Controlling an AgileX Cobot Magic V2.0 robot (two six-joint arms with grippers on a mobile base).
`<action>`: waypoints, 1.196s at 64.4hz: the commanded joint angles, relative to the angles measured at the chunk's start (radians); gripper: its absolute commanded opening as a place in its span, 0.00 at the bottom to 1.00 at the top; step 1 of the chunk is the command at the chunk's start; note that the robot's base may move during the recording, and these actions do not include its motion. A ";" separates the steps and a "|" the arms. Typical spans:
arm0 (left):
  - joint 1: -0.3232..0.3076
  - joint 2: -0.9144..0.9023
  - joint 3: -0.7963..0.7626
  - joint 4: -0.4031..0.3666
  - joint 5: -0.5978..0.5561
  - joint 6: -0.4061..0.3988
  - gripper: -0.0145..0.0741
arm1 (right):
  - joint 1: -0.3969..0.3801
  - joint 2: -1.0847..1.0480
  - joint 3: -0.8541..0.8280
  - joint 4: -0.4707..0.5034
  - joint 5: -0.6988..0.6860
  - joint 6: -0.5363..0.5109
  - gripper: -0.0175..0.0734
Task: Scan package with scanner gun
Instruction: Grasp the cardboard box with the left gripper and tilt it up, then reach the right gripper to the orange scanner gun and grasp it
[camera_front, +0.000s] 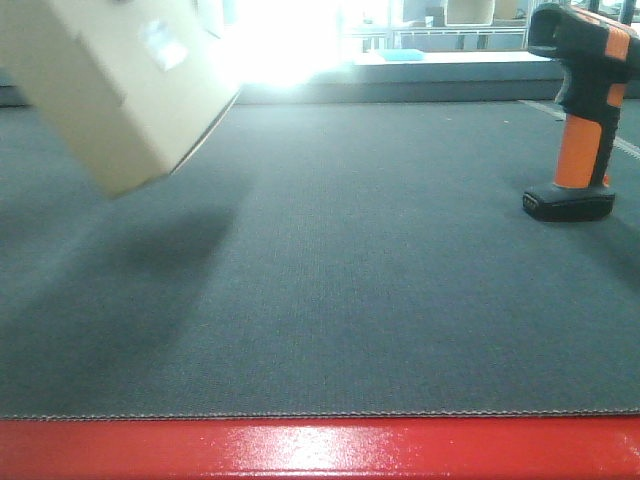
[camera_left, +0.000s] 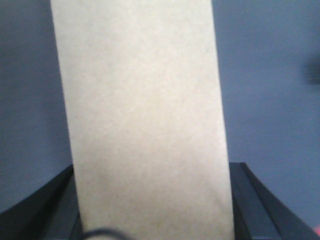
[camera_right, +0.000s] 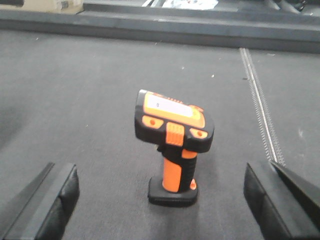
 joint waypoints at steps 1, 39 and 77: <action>0.052 -0.033 0.003 -0.206 -0.009 0.078 0.04 | 0.000 0.000 0.012 0.000 -0.014 -0.002 0.82; 0.148 -0.044 0.204 -0.301 -0.009 0.112 0.04 | 0.000 0.038 0.352 0.091 -0.490 -0.002 0.72; 0.148 -0.042 0.207 -0.301 -0.009 0.127 0.04 | 0.000 0.454 0.351 0.125 -0.882 -0.002 0.82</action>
